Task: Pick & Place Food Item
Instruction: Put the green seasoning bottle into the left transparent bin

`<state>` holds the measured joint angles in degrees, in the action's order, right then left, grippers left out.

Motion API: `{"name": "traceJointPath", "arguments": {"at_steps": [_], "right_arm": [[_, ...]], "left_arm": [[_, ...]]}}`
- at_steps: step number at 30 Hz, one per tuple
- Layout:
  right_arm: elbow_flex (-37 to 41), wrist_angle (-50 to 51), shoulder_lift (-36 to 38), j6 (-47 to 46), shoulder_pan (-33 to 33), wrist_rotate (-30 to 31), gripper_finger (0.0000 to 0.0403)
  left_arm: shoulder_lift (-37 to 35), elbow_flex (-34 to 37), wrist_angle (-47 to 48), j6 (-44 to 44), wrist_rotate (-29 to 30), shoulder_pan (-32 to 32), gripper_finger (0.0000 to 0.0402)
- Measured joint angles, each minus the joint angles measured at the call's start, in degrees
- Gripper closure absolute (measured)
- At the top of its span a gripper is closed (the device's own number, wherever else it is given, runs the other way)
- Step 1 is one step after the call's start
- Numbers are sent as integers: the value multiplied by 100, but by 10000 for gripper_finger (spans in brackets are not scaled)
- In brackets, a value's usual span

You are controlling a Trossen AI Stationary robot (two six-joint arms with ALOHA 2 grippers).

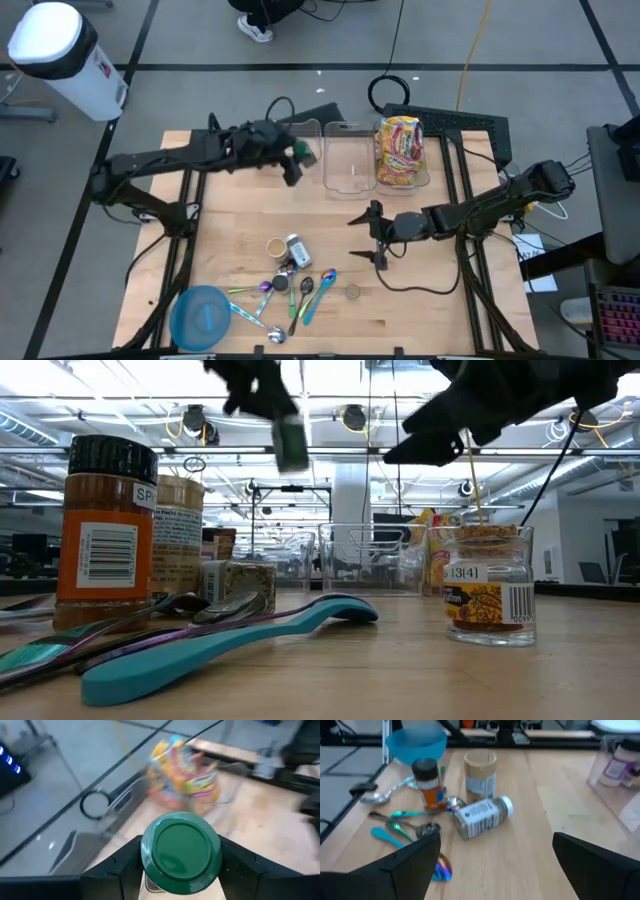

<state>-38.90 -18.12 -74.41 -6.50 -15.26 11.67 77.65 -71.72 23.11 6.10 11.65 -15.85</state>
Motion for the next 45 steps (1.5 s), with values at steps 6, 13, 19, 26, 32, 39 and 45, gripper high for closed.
{"name": "traceJointPath", "arguments": {"at_steps": [6,13,19,26,32,39,45], "right_arm": [[2,-38,0,-22,-1,6,22],[2,-45,0,10,30,19,21],[0,-112,0,131,30,47,22],[0,-137,0,128,58,47,22],[0,-137,0,122,58,47,21],[0,-137,0,142,65,47,21],[0,-134,0,161,137,45,22]], "left_arm": [[-1,1131,-1280,513,-590,-1328,195],[26,1929,-2258,756,-601,-2104,195],[289,2093,-2194,670,-562,-2230,195],[815,2104,-2341,659,-161,-2195,195],[1141,2100,-2351,667,346,-2319,195],[1331,2093,-2460,922,342,-2438,195],[1464,2093,-2594,923,348,-2438,195]]}}
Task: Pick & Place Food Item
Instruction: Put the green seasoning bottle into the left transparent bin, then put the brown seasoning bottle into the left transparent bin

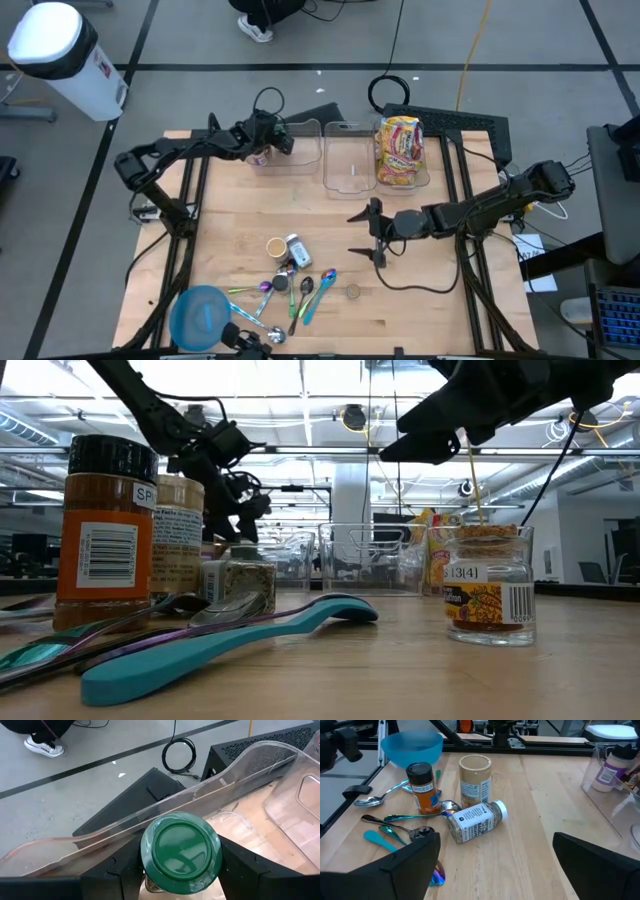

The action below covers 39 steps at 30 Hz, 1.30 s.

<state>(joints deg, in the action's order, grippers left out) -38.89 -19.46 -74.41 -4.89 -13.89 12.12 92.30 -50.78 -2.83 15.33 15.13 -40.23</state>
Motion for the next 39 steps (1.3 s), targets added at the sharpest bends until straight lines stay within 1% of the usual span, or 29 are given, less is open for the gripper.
{"name": "traceJointPath", "arguments": {"at_steps": [5,13,14,15,18,20,22,24,27,32,35,39], "right_arm": [[0,0,0,-2,37,0,22],[0,4,0,-39,35,-17,22],[0,4,0,-39,35,-17,22],[0,4,0,-39,35,-17,22],[0,4,0,-39,35,-20,21],[0,4,0,-39,35,-20,21],[0,4,0,-39,35,-20,22],[0,4,0,-39,35,-20,22],[0,4,0,-39,35,-20,22],[0,5,-2,-24,35,-22,22],[0,7,-2,-24,35,-23,23],[0,37,-2,-24,33,-26,23]], "left_arm": [[6,0,8,9,56,0,195],[6,0,6,204,375,2,193],[6,1,8,218,417,-1,181],[6,0,7,219,450,-1,160],[6,2,-18,219,479,0,88],[6,1,-14,251,556,2,50],[6,1,-16,291,632,0,22],[6,0,-32,293,648,0,10],[4,2,-88,293,640,0,16],[-216,-94,-111,189,278,2,34],[-518,-204,-119,-6,-74,25,41],[-1149,-264,-119,-5,-545,95,39]]}}
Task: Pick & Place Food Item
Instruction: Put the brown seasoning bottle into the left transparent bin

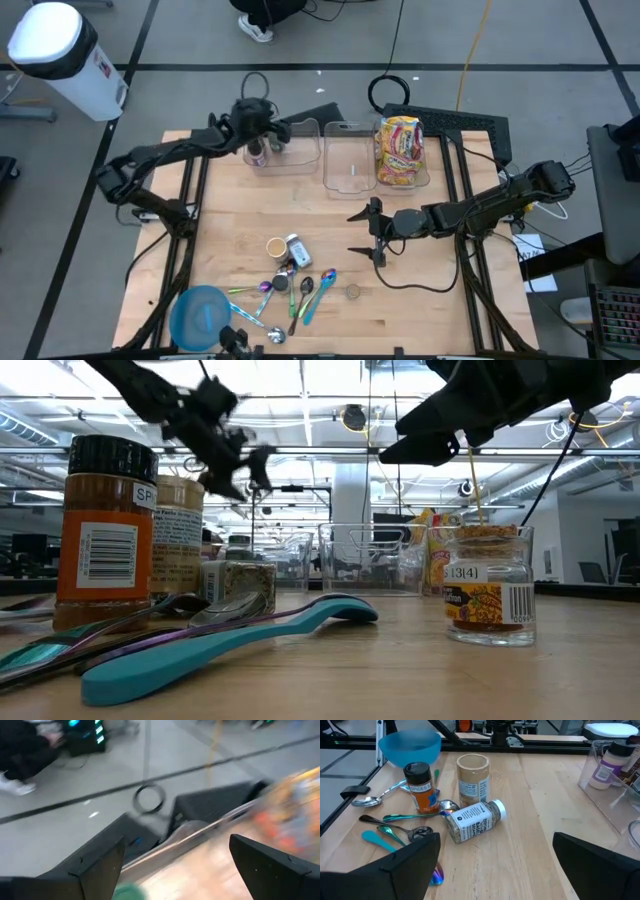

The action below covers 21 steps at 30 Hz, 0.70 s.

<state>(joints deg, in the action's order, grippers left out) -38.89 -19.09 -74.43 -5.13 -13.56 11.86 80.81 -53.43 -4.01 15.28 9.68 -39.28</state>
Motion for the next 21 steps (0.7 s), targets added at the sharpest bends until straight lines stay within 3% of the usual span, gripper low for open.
{"name": "traceJointPath", "arguments": {"at_steps": [8,15,21], "right_arm": [[-2,323,-2,-417,3,4,23],[55,223,-24,-960,87,183,23],[63,-1117,-828,-884,-65,-60,23]], "left_arm": [[-1618,-7,849,112,-1264,453,35],[-2596,532,1089,-102,-822,1686,45],[-3113,1335,191,-60,-472,2756,44]]}}
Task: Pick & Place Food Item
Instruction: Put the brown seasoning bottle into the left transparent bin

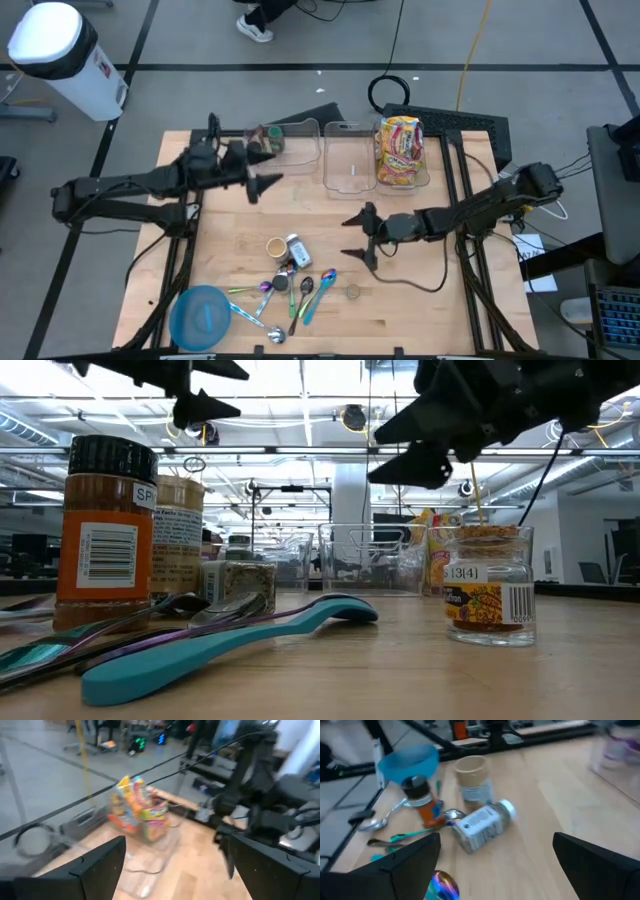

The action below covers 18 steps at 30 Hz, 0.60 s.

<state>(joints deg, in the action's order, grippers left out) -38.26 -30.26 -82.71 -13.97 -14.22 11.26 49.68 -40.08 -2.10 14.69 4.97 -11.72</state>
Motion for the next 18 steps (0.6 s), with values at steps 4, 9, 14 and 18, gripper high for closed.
{"name": "traceJointPath", "arguments": {"at_steps": [4,9,14,18], "right_arm": [[-530,728,-473,435,-338,-103,23],[-952,2445,-503,345,-1165,-100,23],[-712,2642,-513,188,-1951,-41,23],[-196,2009,-629,-111,-2227,413,23]], "left_arm": [[-110,307,-327,-3,358,459,48],[-106,363,-342,57,716,769,44],[-27,361,-425,95,722,960,47],[-6,362,-542,95,719,1091,50]]}}
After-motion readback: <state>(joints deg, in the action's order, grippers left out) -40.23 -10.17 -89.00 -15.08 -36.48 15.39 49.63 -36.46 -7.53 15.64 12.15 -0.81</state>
